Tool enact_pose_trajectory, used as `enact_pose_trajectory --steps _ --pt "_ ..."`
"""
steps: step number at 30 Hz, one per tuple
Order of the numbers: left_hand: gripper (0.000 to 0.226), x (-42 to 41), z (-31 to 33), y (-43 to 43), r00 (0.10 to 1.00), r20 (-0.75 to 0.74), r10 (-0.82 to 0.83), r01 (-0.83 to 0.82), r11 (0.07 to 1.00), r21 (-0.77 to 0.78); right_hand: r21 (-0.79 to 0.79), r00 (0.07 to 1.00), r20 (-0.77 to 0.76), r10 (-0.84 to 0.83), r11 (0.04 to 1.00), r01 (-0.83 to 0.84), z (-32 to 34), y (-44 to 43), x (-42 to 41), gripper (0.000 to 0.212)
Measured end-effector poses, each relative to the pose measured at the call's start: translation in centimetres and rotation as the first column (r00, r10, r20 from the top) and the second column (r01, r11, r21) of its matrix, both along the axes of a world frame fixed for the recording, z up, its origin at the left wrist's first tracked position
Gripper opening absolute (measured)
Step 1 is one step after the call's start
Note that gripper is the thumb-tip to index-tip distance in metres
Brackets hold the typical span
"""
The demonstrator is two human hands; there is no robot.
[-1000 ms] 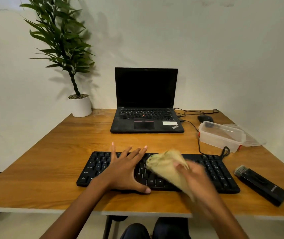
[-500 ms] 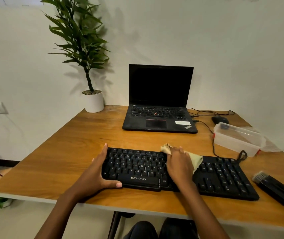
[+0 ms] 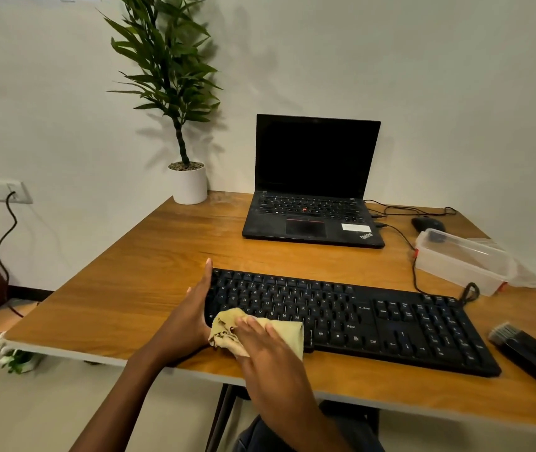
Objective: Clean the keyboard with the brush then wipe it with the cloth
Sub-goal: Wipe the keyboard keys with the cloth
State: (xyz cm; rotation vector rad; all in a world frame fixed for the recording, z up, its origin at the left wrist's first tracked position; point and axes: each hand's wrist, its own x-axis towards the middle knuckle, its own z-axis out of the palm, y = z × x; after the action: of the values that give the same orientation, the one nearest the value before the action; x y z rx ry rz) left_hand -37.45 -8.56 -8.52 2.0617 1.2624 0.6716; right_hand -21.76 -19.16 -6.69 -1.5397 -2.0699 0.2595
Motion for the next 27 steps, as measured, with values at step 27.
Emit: enact_pose_trajectory --steps 27 --pt "0.135 -2.2 0.0 -0.4 0.985 0.146 0.098 -0.093 0.995 -0.040 -0.048 0.973 0.202 -0.111 0.991 0.123 0.7 8.3 -4.0 0.050"
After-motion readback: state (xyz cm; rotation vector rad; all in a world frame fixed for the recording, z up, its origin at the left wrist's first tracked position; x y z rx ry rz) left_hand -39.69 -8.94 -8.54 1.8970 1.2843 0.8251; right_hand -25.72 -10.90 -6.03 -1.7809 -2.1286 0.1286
